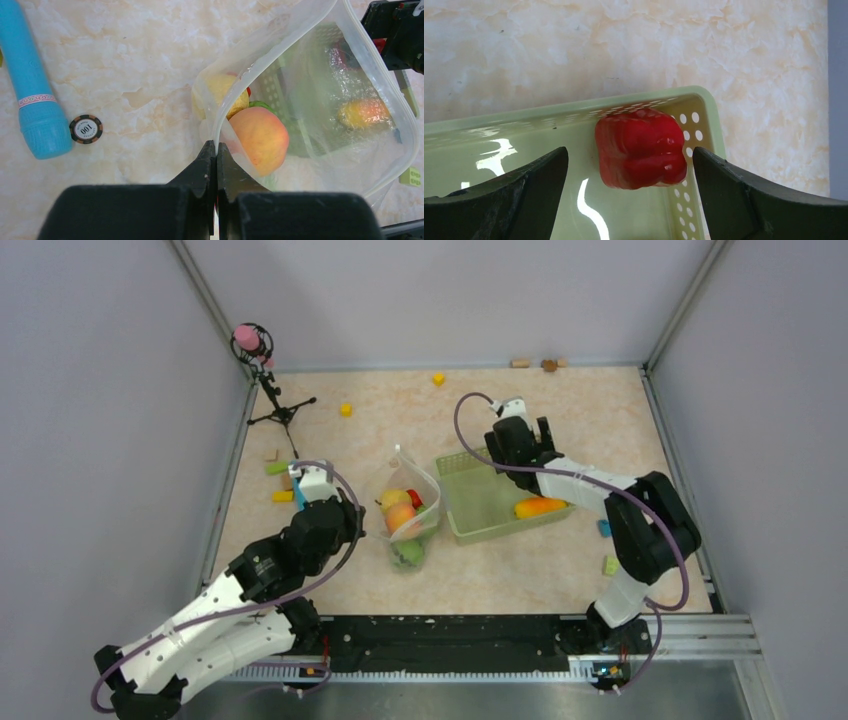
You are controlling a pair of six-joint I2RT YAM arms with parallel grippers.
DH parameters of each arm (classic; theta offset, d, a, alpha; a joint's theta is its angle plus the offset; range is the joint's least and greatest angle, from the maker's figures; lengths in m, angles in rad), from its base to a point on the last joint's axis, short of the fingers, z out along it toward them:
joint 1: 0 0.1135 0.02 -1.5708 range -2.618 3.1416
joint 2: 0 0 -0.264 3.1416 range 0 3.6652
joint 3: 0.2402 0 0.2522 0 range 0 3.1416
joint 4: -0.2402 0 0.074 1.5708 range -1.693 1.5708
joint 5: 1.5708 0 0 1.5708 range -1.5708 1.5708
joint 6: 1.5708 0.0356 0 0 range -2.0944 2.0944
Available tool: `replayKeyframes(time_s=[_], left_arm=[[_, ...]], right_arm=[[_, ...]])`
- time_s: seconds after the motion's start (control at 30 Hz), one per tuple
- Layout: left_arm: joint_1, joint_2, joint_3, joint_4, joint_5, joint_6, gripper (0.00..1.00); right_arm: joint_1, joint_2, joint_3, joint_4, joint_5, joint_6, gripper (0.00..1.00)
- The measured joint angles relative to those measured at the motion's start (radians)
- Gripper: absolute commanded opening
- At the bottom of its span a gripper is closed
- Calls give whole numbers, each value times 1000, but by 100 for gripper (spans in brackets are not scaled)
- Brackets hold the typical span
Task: Place the food in the zip-top bag and seal the zipper
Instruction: Pick up the fake vegetable from the bin.
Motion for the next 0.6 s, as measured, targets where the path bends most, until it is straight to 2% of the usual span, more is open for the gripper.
replayKeyframes(time_s=[0.6], left_arm=[[0,3,-4,8,1,3,0]], right_arm=[[-16,61,35,-23,-69,-38,77]])
